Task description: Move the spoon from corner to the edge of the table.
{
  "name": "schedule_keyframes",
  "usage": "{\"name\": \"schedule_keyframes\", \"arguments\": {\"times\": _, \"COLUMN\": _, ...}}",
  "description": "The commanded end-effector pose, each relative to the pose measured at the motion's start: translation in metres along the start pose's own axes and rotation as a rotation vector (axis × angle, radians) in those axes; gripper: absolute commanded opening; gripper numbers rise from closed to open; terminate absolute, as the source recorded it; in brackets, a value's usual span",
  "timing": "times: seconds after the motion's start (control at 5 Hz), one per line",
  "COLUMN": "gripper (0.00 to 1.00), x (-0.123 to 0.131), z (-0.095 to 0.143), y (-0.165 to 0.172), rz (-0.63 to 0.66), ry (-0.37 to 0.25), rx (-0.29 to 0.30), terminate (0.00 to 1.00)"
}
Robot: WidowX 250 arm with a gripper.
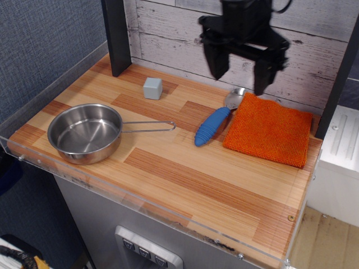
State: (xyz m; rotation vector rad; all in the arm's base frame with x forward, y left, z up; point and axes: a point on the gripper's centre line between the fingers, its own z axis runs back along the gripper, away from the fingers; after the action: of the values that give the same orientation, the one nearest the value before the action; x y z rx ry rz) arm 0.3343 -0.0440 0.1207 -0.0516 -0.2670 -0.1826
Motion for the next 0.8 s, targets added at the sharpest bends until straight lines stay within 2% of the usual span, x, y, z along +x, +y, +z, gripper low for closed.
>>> {"name": "schedule_keyframes", "arguments": {"times": 0.0, "gripper": 1.0, "x": -0.001, "z": -0.013, "y": 0.02, "rz": 0.017, "ry": -0.032, "rx": 0.027, "terminate": 0.0}}
{"name": "schedule_keyframes", "arguments": {"times": 0.6, "gripper": 1.0, "x": 0.001, "z": -0.058, "y": 0.031, "rz": 0.054, "ry": 0.026, "rx": 0.055, "terminate": 0.0}}
